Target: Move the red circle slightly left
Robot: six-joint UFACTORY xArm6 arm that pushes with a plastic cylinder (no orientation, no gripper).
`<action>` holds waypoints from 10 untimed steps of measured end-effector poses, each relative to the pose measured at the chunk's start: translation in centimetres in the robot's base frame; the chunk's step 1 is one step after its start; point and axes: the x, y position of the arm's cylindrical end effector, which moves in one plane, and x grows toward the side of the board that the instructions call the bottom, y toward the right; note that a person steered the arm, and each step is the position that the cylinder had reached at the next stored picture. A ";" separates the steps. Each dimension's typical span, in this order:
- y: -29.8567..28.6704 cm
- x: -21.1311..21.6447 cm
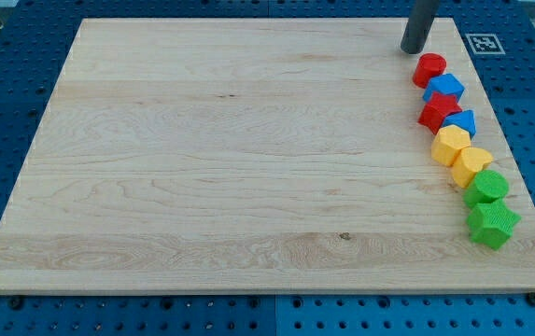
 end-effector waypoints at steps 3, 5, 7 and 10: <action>0.0 0.0; 3.0 0.0; 6.9 5.4; 0.6 5.4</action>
